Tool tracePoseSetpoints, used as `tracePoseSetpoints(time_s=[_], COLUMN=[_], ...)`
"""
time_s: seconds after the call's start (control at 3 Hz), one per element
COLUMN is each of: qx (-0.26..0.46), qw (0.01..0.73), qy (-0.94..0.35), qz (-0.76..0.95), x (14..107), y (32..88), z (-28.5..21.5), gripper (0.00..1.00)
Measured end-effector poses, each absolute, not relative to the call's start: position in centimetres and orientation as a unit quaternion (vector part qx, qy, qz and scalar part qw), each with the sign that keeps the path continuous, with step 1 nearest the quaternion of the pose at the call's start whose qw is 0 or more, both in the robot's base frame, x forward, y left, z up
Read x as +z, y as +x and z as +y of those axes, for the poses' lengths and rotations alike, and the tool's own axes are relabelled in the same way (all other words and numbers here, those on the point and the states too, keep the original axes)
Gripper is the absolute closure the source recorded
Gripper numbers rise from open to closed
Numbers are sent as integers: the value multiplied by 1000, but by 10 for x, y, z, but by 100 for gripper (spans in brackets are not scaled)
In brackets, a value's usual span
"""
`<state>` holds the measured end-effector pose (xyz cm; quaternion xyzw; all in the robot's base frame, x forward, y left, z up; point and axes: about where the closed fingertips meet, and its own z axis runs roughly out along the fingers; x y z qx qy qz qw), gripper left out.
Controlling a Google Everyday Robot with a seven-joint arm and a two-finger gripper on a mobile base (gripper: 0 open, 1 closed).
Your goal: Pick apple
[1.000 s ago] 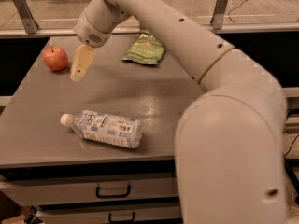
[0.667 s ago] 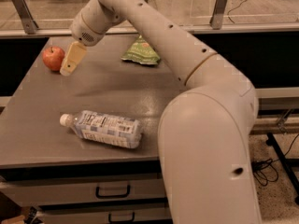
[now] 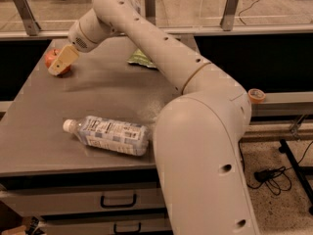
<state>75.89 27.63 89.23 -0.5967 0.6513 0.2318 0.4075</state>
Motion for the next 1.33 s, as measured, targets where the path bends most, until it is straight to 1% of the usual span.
tracePoseSetpoints(time_s=[0.67, 1.0, 1.33], qx=[275, 294, 310], qw=[394, 376, 365], qy=[-551, -551, -561], qz=[683, 684, 675], x=[862, 852, 852], y=[778, 774, 764], z=[304, 315, 323], gripper=[0, 16, 40])
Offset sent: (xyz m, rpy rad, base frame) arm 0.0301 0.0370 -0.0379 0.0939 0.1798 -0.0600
